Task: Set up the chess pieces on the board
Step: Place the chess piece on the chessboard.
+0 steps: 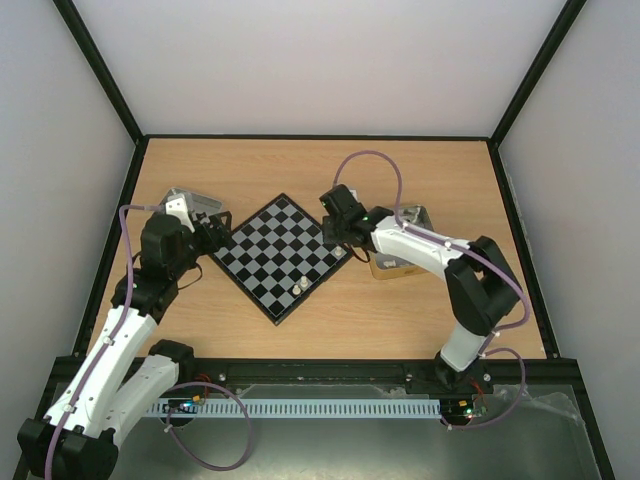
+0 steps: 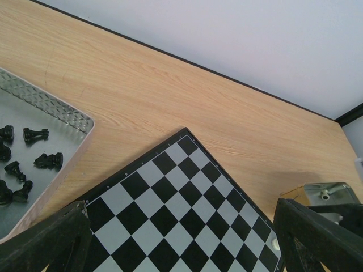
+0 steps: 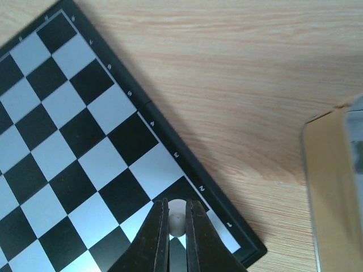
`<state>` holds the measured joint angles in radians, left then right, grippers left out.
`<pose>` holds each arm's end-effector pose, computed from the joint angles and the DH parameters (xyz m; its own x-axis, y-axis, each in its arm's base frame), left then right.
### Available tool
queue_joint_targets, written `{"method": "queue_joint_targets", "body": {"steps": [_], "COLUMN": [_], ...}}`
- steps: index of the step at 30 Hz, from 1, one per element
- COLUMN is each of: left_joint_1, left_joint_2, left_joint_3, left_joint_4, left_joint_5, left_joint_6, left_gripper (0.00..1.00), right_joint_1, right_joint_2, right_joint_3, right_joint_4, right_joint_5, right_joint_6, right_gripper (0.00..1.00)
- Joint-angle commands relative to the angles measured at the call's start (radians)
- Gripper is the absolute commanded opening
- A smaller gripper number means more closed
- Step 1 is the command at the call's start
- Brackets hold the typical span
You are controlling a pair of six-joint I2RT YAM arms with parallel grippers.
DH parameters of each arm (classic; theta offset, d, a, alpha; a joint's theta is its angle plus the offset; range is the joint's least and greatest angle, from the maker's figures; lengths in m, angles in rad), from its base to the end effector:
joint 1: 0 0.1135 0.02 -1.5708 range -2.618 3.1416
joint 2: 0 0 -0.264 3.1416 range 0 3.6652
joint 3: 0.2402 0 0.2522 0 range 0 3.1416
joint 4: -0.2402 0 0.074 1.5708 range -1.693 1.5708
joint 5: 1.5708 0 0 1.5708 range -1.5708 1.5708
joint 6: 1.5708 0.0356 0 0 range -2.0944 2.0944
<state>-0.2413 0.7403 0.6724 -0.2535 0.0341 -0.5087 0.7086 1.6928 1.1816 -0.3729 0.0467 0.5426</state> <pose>0.1721 -0.0436 0.3002 -0.3995 -0.4030 -0.8234 0.0866 0.8776 -0.4715 0.2779 0.2360 0.2233 -0.8269 -0.0294 -0.5616 -0.2342 0.9259 0.2965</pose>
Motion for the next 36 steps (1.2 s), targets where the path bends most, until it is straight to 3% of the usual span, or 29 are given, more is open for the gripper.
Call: {"method": "queue_joint_targets", "body": {"steps": [1, 21, 36], "left_joint_1": [0.0, 0.0, -0.001], "left_joint_2": [-0.004, 0.0, 0.001], "left_joint_3": [-0.01, -0.008, -0.008], "left_joint_4": [0.01, 0.006, 0.008], "left_joint_5": [0.004, 0.0, 0.0], "left_joint_6": [-0.005, -0.001, -0.001], "left_gripper": [0.89, 0.9, 0.9], "right_joint_1": [0.027, 0.045, 0.044], "right_joint_2": [0.06, 0.211, 0.198], "right_joint_3": [0.044, 0.117, 0.138], "right_joint_4": [-0.051, -0.119, -0.134], "right_joint_5": [-0.011, 0.015, 0.031], "right_joint_6": [-0.024, -0.09, -0.098], "right_gripper": [0.04, 0.07, 0.18]}}
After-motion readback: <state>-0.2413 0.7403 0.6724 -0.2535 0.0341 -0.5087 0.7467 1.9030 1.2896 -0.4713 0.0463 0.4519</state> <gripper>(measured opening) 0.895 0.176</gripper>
